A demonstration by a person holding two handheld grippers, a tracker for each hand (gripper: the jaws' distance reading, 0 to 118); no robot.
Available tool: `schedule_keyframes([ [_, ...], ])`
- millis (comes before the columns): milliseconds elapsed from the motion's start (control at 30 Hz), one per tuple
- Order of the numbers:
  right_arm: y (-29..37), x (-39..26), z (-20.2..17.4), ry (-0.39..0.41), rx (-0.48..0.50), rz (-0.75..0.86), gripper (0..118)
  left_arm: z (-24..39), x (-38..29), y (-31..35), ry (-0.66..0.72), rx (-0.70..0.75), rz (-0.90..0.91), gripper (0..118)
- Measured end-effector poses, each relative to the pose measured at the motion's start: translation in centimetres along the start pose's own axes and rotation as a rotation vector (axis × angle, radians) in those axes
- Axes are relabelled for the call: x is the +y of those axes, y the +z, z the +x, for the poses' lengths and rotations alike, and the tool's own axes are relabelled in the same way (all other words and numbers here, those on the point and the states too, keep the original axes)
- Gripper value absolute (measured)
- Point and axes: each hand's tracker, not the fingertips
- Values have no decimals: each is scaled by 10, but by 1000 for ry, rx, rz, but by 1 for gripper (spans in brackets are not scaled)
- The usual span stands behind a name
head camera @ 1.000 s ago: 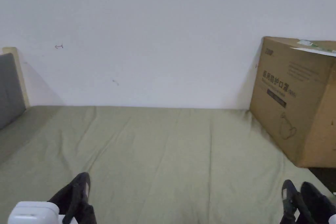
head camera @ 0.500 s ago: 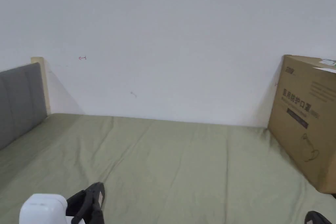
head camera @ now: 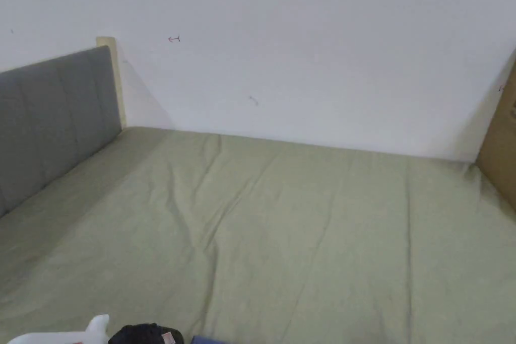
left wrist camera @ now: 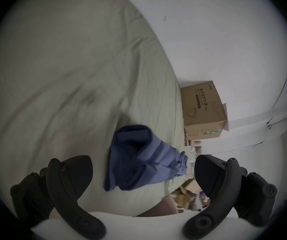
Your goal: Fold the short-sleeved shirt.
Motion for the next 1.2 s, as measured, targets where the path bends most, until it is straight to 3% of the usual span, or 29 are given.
schedule_keyframes([
  [100,-7,-7,-6,76,-17,-93,1,-29,-3,-35,76,-96,-98,118],
  [200,-7,-11,-10,73,-5,-124,1,-29,-5,-55,103,-325,-77,118],
  [267,-10,-13,-11,57,4,-139,1,-26,-9,-71,79,-272,-95,117],
  [300,-12,-13,-12,47,9,-148,1,-21,-13,-72,20,-220,-46,110],
  [333,-14,-13,-13,40,12,-152,1,-17,-12,-74,-24,-162,-26,74],
  [367,-16,-12,-15,34,15,-156,1,-18,-13,-77,-58,-31,-22,20],
  [400,-18,-12,-16,26,20,-159,1,-22,-17,-87,-95,192,-27,5],
  [433,-19,-12,-17,24,24,-162,1,-29,-22,-85,-41,34,-25,4],
  [467,-21,-12,-19,23,27,-165,1,-19,-22,-78,-9,-15,26,4],
  [667,-17,-11,-24,27,94,-180,1,62,-32,-52,-435,398,40,4],
  [733,-11,-14,-23,41,104,-159,1,95,-46,-30,-671,728,140,4],
  [833,-6,-24,-18,78,104,-150,1,118,-62,-11,-812,1016,297,5],
  [900,-1,-31,-11,68,90,-162,1,130,-68,-6,-740,938,312,5],
  [933,2,-34,-5,41,98,-170,1,139,-70,-8,-632,749,265,5],
  [1033,12,-37,6,10,96,-168,1,159,-79,-45,-428,420,116,9],
  [1133,23,-37,17,-21,80,-143,1,181,-99,-107,-445,289,11,19],
  [1167,28,-36,20,-38,80,-125,1,187,-102,-128,-459,285,-29,52],
  [1200,33,-35,24,-59,86,-104,1,193,-108,-149,-461,303,-94,94],
])
